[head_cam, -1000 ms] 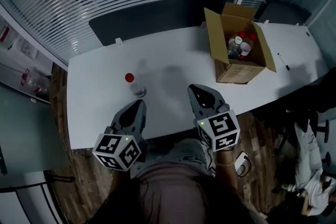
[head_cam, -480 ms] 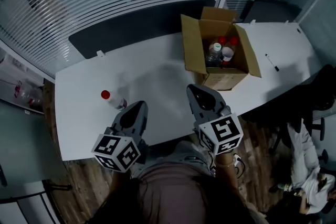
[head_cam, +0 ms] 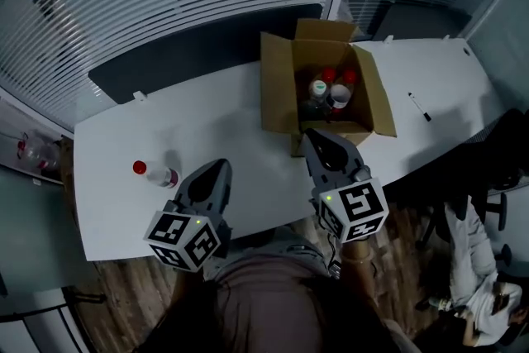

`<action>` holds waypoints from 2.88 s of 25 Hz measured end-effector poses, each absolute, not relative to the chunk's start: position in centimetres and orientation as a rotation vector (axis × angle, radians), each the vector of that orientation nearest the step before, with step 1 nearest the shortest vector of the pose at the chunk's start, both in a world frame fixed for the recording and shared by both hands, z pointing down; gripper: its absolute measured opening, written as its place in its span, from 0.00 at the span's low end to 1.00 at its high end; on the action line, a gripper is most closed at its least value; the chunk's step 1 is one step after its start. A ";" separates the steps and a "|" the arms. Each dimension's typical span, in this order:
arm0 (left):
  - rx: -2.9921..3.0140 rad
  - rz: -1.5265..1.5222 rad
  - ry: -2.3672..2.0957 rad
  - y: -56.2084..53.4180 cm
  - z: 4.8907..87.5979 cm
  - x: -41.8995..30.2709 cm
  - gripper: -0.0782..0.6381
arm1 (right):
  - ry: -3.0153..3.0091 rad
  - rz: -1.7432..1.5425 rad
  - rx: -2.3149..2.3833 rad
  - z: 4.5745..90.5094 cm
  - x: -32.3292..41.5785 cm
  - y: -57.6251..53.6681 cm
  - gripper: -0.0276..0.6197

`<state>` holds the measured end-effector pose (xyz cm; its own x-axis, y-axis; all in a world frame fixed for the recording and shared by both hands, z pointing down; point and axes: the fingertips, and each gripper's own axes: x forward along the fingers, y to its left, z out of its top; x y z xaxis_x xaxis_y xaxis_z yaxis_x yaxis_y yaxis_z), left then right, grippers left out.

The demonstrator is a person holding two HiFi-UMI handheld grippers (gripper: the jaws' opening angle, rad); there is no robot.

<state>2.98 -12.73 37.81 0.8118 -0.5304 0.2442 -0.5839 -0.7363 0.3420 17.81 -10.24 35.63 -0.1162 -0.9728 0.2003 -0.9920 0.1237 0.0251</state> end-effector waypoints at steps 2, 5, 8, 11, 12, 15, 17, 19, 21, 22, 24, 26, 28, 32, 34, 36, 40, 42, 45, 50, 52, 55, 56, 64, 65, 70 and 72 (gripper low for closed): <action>2.591 0.181 -0.836 -13.0 37.8 4.0 0.12 | -2.218 0.174 1.971 35.7 19.0 -10.4 0.09; 2.591 0.181 -0.833 -13.4 37.9 5.6 0.12 | -2.216 0.180 1.970 35.8 20.6 -10.7 0.09; 2.590 0.182 -0.829 -13.8 38.0 7.1 0.12 | -2.210 0.184 1.964 36.0 22.0 -11.2 0.09; 2.590 0.182 -0.827 -14.1 38.0 8.3 0.12 | -2.207 0.181 1.963 36.1 23.2 -11.5 0.09; 2.590 0.181 -0.827 -14.2 38.1 8.6 0.12 | -2.206 0.180 1.961 36.1 23.5 -11.6 0.09; 2.588 0.178 -0.822 -14.4 38.1 9.7 0.12 | -2.210 0.187 1.947 35.9 24.4 -11.9 0.09; 2.591 0.177 -0.820 -14.5 38.0 10.4 0.12 | -2.213 0.177 1.941 35.7 25.1 -12.3 0.09; 2.594 0.177 -0.820 -14.7 37.9 10.9 0.12 | -2.215 0.163 1.936 35.4 25.8 -12.8 0.09; 2.593 0.174 -0.823 -14.9 37.8 11.2 0.12 | -2.214 0.150 1.928 35.2 26.3 -13.2 0.09; 2.592 0.172 -0.828 -15.0 37.8 11.2 0.12 | -2.211 0.144 1.922 35.2 26.4 -13.5 0.09; 2.588 0.168 -0.840 -15.3 37.9 11.2 0.12 | -2.202 0.137 1.900 35.3 26.6 -14.0 0.09; 2.583 0.170 -0.849 -15.6 38.1 11.3 0.12 | -2.204 0.138 1.873 35.5 26.7 -14.7 0.09; 2.574 0.169 -0.861 -15.8 38.1 11.2 0.12 | -2.208 0.144 1.847 35.8 26.7 -15.2 0.09; 2.561 0.162 -0.889 -16.5 38.3 10.8 0.12 | -2.201 0.160 1.787 36.7 26.8 -16.5 0.17; 2.552 0.162 -0.902 -17.0 38.6 10.5 0.12 | -2.194 0.165 1.770 37.1 26.9 -17.3 0.20; 2.544 0.162 -0.912 -17.5 38.8 10.2 0.12 | -2.192 0.172 1.758 37.3 26.9 -18.0 0.21; 2.531 0.166 -0.922 -18.3 39.1 10.1 0.12 | -2.170 0.209 1.701 38.3 27.0 -19.0 0.23; 2.524 0.181 -0.922 -18.5 39.1 10.2 0.12 | -2.155 0.227 1.674 39.0 27.1 -19.6 0.23; 2.523 0.192 -0.918 -18.9 39.6 10.3 0.12 | -2.126 0.253 1.649 40.1 27.5 -20.3 0.24; 2.515 0.203 -0.913 -19.5 40.0 10.5 0.12 | -2.104 0.296 1.622 41.5 28.2 -21.2 0.26; 2.518 0.215 -0.902 -19.7 40.2 10.8 0.12 | -2.093 0.318 1.610 42.0 28.5 -21.5 0.26; 2.511 0.237 -0.896 -20.0 40.8 11.1 0.12 | -2.075 0.358 1.574 43.1 28.7 -21.8 0.28; 2.508 0.242 -0.891 -20.0 40.9 11.2 0.12 | -2.068 0.372 1.558 43.5 28.7 -21.9 0.29; 2.495 0.284 -0.871 -20.9 42.0 11.8 0.12 | -2.031 0.469 1.492 46.1 28.9 -22.5 0.31; 2.493 0.284 -0.870 -21.0 42.2 11.8 0.12 | -2.034 0.492 1.482 46.4 28.9 -22.5 0.31; 2.475 0.291 -0.853 -21.5 42.8 12.1 0.12 | -2.031 0.601 1.442 47.6 28.9 -22.7 0.31; 2.474 0.293 -0.851 -21.8 43.0 12.1 0.12 | -2.020 0.628 1.429 48.0 28.9 -22.7 0.31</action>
<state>12.09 -21.75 43.01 0.7814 -0.5146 0.3531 -0.6229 -0.6778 0.3905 28.95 -22.73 48.03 -0.2572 -0.6748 0.6918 -0.9480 0.3151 -0.0451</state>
